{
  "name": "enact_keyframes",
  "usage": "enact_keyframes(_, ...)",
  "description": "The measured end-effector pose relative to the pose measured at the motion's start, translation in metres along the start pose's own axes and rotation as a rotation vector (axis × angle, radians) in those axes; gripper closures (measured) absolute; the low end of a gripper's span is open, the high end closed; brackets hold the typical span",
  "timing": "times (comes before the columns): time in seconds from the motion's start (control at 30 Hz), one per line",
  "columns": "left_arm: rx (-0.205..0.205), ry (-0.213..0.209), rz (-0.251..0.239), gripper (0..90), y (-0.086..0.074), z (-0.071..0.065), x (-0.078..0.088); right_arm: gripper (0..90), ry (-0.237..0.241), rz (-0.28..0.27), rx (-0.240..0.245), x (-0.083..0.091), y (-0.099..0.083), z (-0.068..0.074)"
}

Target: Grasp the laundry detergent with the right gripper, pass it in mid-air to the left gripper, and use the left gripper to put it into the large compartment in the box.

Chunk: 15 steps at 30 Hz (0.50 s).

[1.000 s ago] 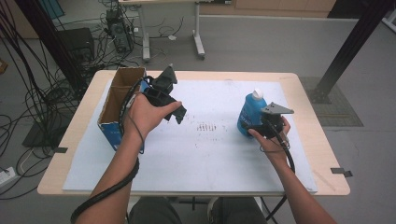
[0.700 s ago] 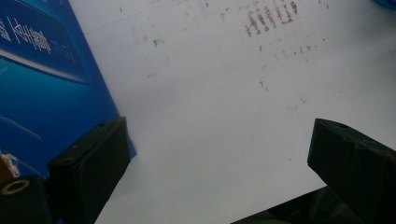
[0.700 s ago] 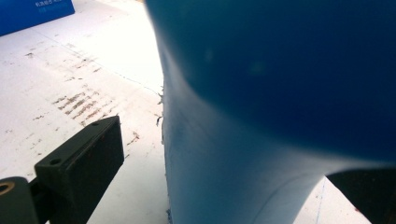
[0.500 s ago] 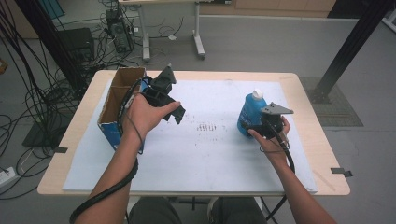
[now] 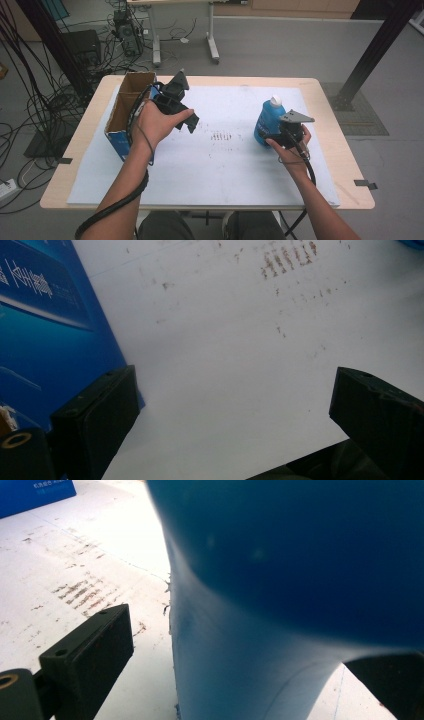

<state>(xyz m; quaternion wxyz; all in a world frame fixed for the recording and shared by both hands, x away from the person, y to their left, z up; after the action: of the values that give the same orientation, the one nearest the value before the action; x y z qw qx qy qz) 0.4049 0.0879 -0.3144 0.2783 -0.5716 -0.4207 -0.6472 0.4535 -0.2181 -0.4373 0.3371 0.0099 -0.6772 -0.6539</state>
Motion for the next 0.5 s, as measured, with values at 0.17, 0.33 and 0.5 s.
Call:
enact_keyframes(0.17, 0.001, 0.0, -0.001, 6.4, 0.0002, 0.0001, 0.0003, 2.8, -0.001, 0.001, 0.0, 0.0002, 0.0, 0.0004)
enact_keyframes(0.33, -0.003, -0.001, -0.001, 6.4, -0.0001, 0.0003, 0.0005, 3.0, -0.002, 0.004, 0.001, 0.0, -0.0005, 0.0004)
enact_keyframes(0.5, -0.002, 0.0, 0.0, 6.4, -0.0007, 0.0011, 0.0001, 3.1, -0.004, 0.003, 0.004, -0.0001, -0.0002, 0.0003)
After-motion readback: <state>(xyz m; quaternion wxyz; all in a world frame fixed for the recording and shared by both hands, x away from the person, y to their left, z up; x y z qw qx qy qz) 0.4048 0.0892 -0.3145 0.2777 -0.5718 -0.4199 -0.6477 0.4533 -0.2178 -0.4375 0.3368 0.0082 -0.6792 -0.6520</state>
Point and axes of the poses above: each handheld gripper's, and its own axes: x roughly backward along the jaws, y roughly out of its top, z roughly to its left, the point moved 7 cm from there along -x, roughly forward along the jaws, and after that the axes turned 9 degrees about -x, right-handed, at the moved point
